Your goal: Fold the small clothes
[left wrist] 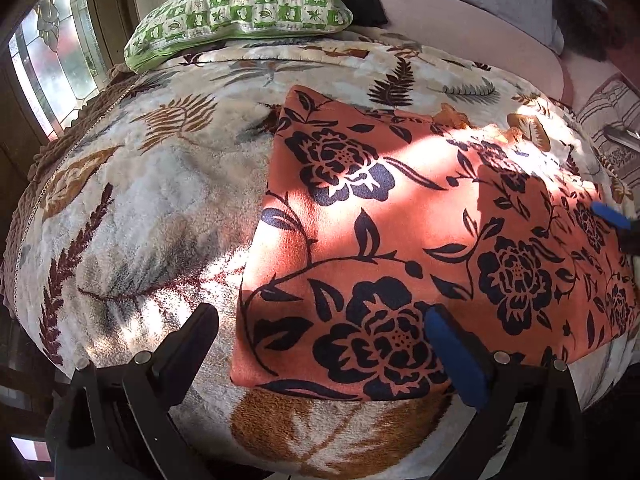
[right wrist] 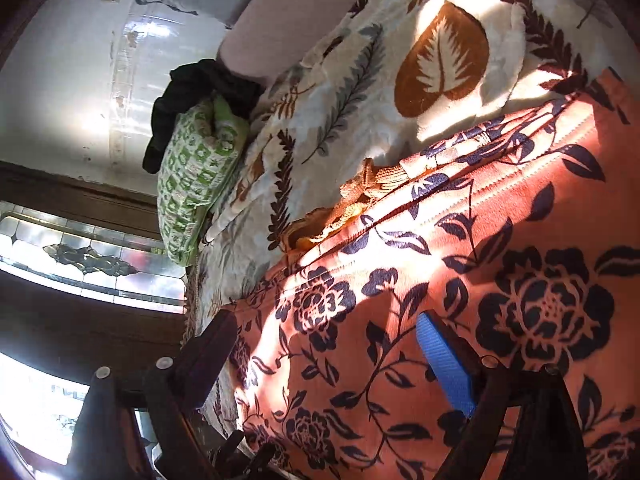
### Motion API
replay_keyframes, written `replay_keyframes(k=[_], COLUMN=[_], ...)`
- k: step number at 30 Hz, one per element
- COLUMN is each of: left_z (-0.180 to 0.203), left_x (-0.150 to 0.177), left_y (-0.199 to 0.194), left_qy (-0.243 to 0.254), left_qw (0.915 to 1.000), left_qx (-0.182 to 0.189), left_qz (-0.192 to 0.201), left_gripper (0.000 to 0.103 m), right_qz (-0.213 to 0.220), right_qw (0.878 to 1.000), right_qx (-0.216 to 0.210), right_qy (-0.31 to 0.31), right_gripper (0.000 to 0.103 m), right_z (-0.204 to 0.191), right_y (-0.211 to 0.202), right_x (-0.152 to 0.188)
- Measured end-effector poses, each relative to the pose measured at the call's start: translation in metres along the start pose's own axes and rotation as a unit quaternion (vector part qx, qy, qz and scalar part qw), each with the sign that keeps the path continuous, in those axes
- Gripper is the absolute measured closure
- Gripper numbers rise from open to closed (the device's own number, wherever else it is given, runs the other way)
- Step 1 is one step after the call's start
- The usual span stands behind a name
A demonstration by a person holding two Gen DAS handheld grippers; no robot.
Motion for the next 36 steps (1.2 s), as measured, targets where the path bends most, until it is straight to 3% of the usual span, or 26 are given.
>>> replay_keyframes(k=[5, 7, 9, 13, 14, 18, 23, 26, 31, 33, 36], left_z=[0.021, 0.034, 0.048, 0.075, 0.081, 0.096, 0.103, 0.107, 0.11, 0.11, 0.113], left_x=[-0.007, -0.007, -0.006, -0.002, -0.002, -0.003, -0.007, -0.009, -0.01, -0.011, -0.015], left_y=[-0.017, -0.019, -0.019, -0.017, -0.016, -0.014, -0.007, 0.004, 0.015, 0.018, 0.021], left_qy=[0.006, 0.019, 0.029, 0.053, 0.058, 0.065, 0.073, 0.076, 0.083, 0.082, 0.083], left_qw=[0.9993, 0.999, 0.9987, 0.9975, 0.9971, 0.997, 0.9968, 0.9969, 0.9965, 0.9965, 0.9964], left_qx=[0.014, 0.017, 0.023, 0.036, 0.039, 0.035, 0.024, 0.018, 0.014, 0.013, 0.017], left_qz=[0.035, 0.037, 0.035, 0.03, 0.03, 0.026, 0.022, 0.013, 0.005, 0.004, 0.007], left_gripper=[0.0, 0.0, 0.0, 0.0, 0.0, 0.0, 0.0, 0.0, 0.0, 0.0, 0.0], right_qz=[0.026, 0.026, 0.035, 0.074, 0.072, 0.07, 0.11, 0.107, 0.112, 0.112, 0.106], right_qw=[0.996, 0.992, 0.985, 0.974, 0.972, 0.962, 0.967, 0.972, 0.97, 0.973, 0.974], right_qx=[-0.038, -0.026, -0.021, -0.042, -0.029, -0.044, -0.043, 0.013, -0.004, 0.001, 0.009], right_qy=[0.07, 0.121, 0.17, 0.209, 0.221, 0.26, 0.225, 0.206, 0.215, 0.204, 0.2], right_gripper=[0.01, 0.01, 0.009, 0.009, 0.009, 0.009, 0.023, 0.023, 0.024, 0.036, 0.042], right_z=[0.064, 0.106, 0.143, 0.172, 0.179, 0.189, 0.174, 0.179, 0.183, 0.183, 0.182], right_y=[-0.066, -0.075, -0.084, -0.1, -0.1, -0.094, -0.105, -0.094, -0.091, -0.09, -0.085], right_x=[0.095, 0.127, 0.139, 0.118, 0.112, 0.092, 0.069, 0.065, 0.064, 0.064, 0.064])
Point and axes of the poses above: each gripper's, at about its wrist camera, not at the fingertips, and y roughly the way its jaws point, z to its right, x to its underside, the point moved 6 cm from there along y, roughly the way its jaws point, and after that the axes turned 12 degrees about x, right-handed, at the moved point
